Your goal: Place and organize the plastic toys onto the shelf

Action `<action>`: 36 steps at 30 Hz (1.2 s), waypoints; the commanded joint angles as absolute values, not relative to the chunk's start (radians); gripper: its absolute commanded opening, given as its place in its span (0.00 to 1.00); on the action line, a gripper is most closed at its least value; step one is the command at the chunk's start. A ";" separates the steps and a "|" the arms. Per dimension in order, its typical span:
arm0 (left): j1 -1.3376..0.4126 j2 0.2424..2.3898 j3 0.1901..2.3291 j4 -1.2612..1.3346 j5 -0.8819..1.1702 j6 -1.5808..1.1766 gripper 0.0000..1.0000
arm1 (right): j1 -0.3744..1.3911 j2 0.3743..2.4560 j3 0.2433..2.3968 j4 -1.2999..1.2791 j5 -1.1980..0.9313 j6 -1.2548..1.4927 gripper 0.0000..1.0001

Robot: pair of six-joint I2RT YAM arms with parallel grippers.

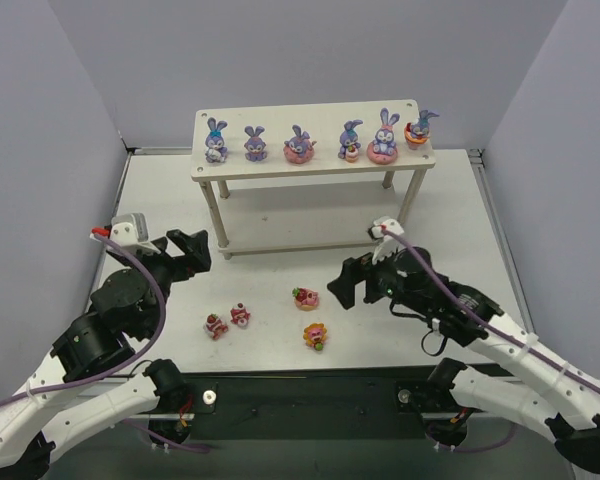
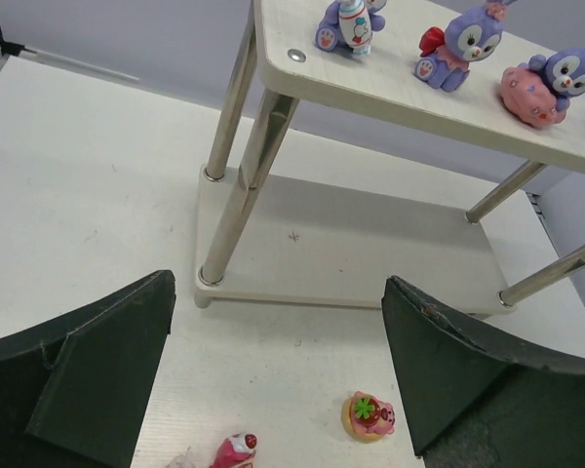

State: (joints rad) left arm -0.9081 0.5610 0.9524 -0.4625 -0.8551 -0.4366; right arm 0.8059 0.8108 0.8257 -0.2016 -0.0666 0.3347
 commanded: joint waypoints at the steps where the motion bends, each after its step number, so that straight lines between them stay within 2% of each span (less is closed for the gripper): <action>1: -0.908 0.563 0.993 -0.561 -0.825 -0.526 0.97 | 0.929 0.854 0.761 -0.095 0.113 0.414 0.89; 8: -0.908 0.546 1.029 -0.686 -0.648 -0.618 0.97 | 0.997 0.902 0.858 -0.322 0.121 0.563 0.85; 12: -0.908 0.502 0.962 -0.722 -0.586 -0.666 0.97 | 1.041 0.859 0.717 -0.171 0.086 0.587 0.85; 16: -0.907 0.424 0.829 -0.716 -0.476 -0.680 0.97 | 1.143 0.891 0.569 -0.008 0.165 0.560 0.85; 24: -0.908 0.338 0.611 -0.620 -0.345 -0.680 0.97 | 1.321 1.133 0.494 0.215 0.458 0.587 0.90; 31: -0.908 0.328 0.632 -0.609 -0.310 -0.658 0.97 | 1.385 1.319 0.523 0.225 0.618 0.679 0.94; 36: -0.907 0.318 0.673 -0.682 -0.305 -0.644 0.97 | 1.388 1.347 0.463 0.316 0.635 0.718 0.95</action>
